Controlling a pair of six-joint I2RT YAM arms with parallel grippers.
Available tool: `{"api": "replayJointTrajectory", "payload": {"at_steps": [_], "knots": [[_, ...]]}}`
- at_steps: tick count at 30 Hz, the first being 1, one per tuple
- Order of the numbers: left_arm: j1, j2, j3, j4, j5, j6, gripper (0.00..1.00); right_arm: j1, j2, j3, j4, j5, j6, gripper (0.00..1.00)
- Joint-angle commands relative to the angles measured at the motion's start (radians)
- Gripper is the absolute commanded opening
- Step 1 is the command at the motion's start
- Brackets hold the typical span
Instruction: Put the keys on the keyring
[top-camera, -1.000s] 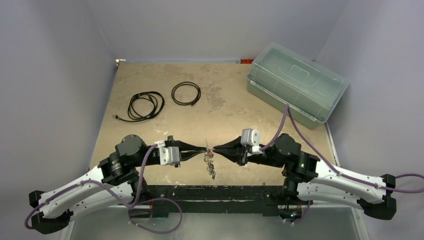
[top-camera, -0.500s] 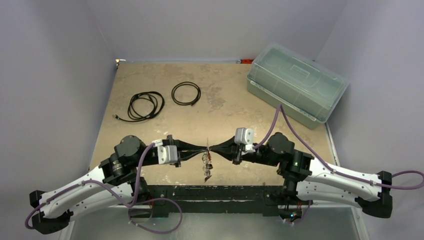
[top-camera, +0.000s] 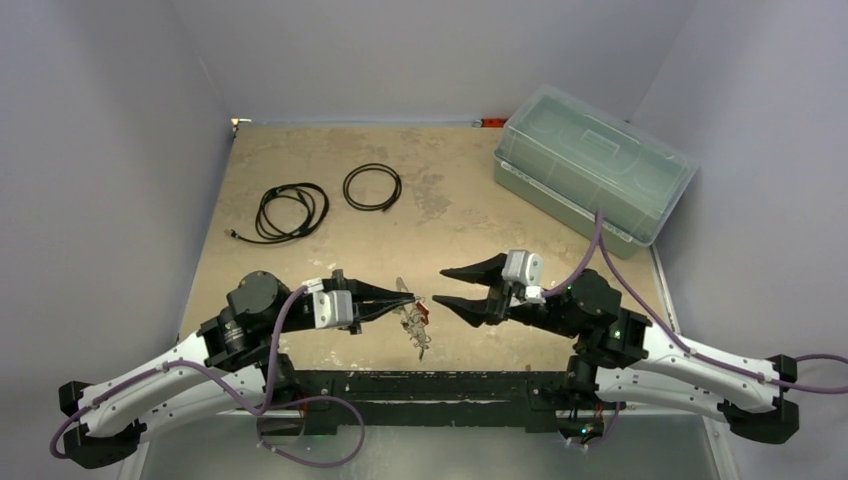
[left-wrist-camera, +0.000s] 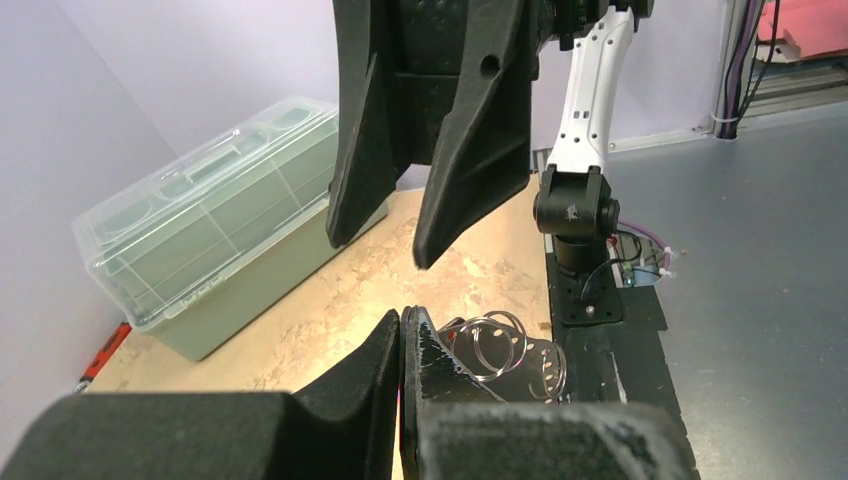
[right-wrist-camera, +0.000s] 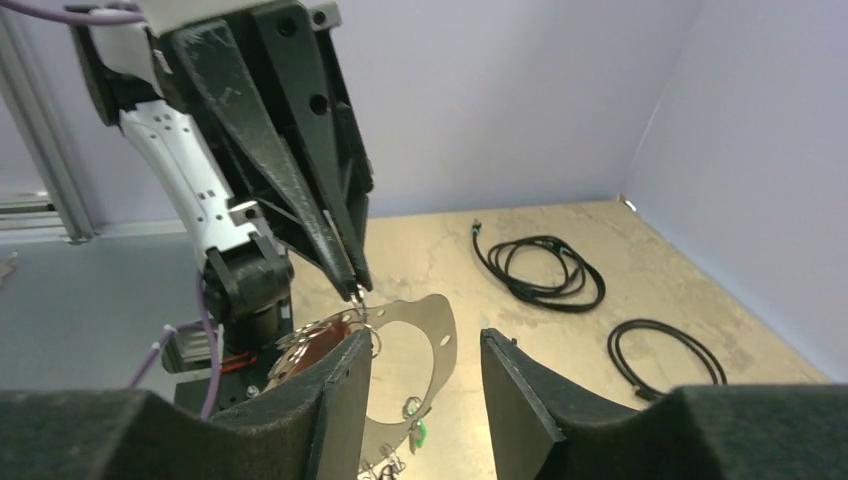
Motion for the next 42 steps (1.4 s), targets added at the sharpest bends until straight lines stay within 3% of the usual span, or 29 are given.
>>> {"api": "replayJointTrajectory", "payload": {"at_steps": [1, 13, 20, 23, 24, 25, 26, 32, 37, 42], "knots": [[-0.004, -0.022, -0.01, 0.11, 0.008, -0.033, 0.0, 0.003, -0.038, 0.004, 0.006, -0.071, 0.009, 0.49], [-0.003, -0.037, -0.017, 0.098, 0.002, -0.035, 0.0, 0.003, 0.093, 0.051, 0.055, -0.165, 0.012, 0.47], [-0.003, -0.037, -0.017, 0.085, -0.001, -0.03, 0.0, 0.003, 0.141, 0.064, 0.096, -0.164, 0.007, 0.28], [-0.003, -0.032, -0.015, 0.079, -0.001, -0.029, 0.0, 0.003, 0.151, 0.069, 0.107, -0.163, 0.005, 0.27], [-0.003, -0.03, -0.014, 0.079, 0.0, -0.028, 0.0, -0.226, 0.153, 0.071, 0.109, -0.161, 0.003, 0.27], [-0.004, -0.029, -0.013, 0.078, -0.069, -0.028, 0.0, -0.026, 0.154, 0.073, 0.109, -0.16, 0.001, 0.27], [-0.003, -0.027, -0.014, 0.078, -0.004, -0.028, 0.0, -0.001, 0.153, 0.075, 0.109, -0.164, -0.001, 0.27], [-0.002, -0.025, -0.012, 0.078, 0.0, -0.027, 0.0, 0.003, 0.144, 0.08, 0.103, -0.177, -0.006, 0.27], [-0.002, -0.015, -0.011, 0.078, -0.002, -0.027, 0.0, 0.003, 0.157, 0.077, 0.116, -0.222, -0.008, 0.0], [-0.002, -0.015, -0.009, 0.067, -0.018, -0.026, 0.0, 0.003, 0.155, 0.072, 0.113, -0.196, -0.005, 0.0]]}}
